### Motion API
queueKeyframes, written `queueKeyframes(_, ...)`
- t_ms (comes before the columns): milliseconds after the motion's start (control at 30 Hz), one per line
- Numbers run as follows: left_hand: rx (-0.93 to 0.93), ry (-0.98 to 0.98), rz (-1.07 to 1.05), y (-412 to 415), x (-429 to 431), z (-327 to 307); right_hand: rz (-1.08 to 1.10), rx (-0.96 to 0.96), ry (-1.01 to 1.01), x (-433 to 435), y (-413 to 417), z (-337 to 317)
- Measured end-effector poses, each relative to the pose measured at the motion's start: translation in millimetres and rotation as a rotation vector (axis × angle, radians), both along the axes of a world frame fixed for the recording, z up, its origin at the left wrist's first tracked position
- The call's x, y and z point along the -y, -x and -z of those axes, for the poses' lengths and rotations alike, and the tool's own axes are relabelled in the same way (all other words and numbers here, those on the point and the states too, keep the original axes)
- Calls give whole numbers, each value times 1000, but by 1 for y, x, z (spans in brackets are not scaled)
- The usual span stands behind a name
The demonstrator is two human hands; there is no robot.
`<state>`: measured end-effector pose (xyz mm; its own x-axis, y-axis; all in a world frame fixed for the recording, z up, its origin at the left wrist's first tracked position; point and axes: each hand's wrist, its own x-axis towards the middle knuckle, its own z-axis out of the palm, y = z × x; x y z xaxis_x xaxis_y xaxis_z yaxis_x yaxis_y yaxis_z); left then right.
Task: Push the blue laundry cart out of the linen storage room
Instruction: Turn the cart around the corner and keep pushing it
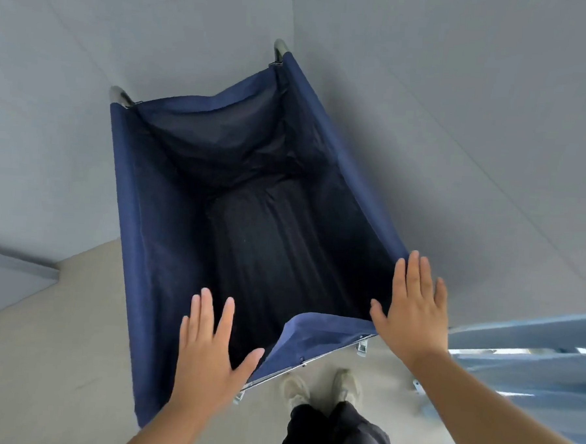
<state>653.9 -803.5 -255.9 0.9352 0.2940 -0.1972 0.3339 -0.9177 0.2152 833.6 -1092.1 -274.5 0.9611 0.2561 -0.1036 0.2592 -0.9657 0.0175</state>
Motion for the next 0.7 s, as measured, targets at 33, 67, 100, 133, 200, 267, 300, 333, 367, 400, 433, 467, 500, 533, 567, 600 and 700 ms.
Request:
queueKeyframes(33,18,24,83,-27,8,-2,24,-4,-16,-3,0,0)
queueKeyframes(67,36,40,169,-55,16,-3,48,-7,-30,-7,0,0)
queueKeyframes(100,49,48,256,-83,25,-4,73,-11,-46,-10,1,-1)
queueKeyframes(133,56,47,339,-110,34,-6,94,-11,-70,-14,1,-1)
queueKeyframes(200,44,13,487,-159,53,-8,136,0,-121,-22,1,-2)
queueKeyframes(267,26,-42,615,-200,68,-8,171,20,-172,-29,-1,1)
queueKeyframes(300,17,-58,668,-218,74,-7,195,29,-193,-32,-1,2)
queueKeyframes(333,9,-71,708,-233,79,-6,225,36,-207,-34,-2,4)
queueKeyframes(367,1,-85,741,-246,83,-4,260,41,-218,-36,-1,6)
queueKeyframes(400,-8,-98,770,-256,85,-2,297,43,-227,-37,1,7)
queueKeyframes(433,-16,-106,793,-265,87,0,329,47,-236,-39,3,9)
queueKeyframes(467,-22,-110,809,-275,88,3,358,57,-240,-40,4,11)
queueKeyframes(500,-25,-110,817,-283,89,5,380,68,-242,-42,4,12)
queueKeyframes(533,-26,-108,821,-291,90,8,399,74,-243,-44,3,13)
queueKeyframes(567,-25,-102,826,-298,91,11,417,75,-242,-47,0,14)
queueKeyframes(600,-23,-91,829,-303,92,14,436,73,-240,-48,-2,15)
queueKeyframes(700,-4,11,818,-308,91,21,470,73,-235,-52,-8,17)
